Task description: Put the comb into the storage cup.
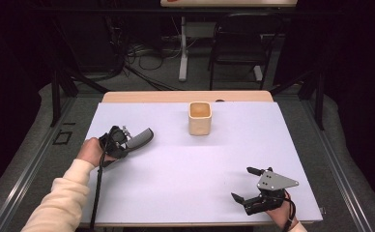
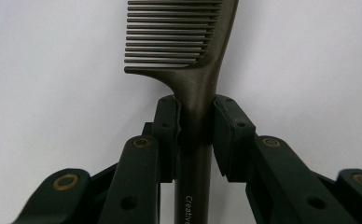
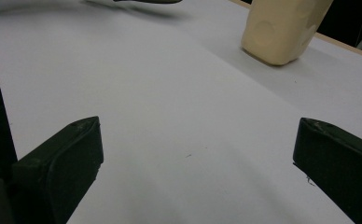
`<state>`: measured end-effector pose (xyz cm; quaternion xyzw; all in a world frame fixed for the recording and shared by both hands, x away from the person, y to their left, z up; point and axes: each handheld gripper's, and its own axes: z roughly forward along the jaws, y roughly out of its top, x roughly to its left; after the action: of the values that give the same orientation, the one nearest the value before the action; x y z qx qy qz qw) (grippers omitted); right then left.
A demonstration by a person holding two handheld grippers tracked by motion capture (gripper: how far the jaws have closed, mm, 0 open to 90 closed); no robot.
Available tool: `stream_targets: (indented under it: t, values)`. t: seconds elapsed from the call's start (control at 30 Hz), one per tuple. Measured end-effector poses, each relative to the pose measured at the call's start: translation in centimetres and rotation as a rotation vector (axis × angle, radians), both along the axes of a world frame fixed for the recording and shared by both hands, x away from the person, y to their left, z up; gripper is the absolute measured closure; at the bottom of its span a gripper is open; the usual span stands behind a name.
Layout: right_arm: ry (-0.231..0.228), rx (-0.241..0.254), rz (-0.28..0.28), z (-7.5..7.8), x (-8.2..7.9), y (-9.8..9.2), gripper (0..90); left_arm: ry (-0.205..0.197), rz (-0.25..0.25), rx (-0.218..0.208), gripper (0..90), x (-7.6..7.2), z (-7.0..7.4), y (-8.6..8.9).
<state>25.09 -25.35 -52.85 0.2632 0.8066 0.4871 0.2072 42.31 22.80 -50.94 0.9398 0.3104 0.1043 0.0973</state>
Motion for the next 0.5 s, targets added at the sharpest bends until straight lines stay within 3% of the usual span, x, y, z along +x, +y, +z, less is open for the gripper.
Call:
stream_targets:
  t: [0.07,0.3,0.5]
  values:
    - [0.002,-0.001,0.000,0.0,0.0,0.0,1.3,-0.021,0.005,-0.033,72.1,-0.4,0.5,0.1]
    - [0.001,-0.003,-0.001,0.0,0.0,0.0,1.3,-0.059,0.016,-0.081,72.1,-1.0,1.2,0.2]
    - [-0.003,-0.001,-0.005,0.0,0.0,0.0,1.3,-0.093,0.039,-0.148,72.2,-1.5,1.6,0.3]
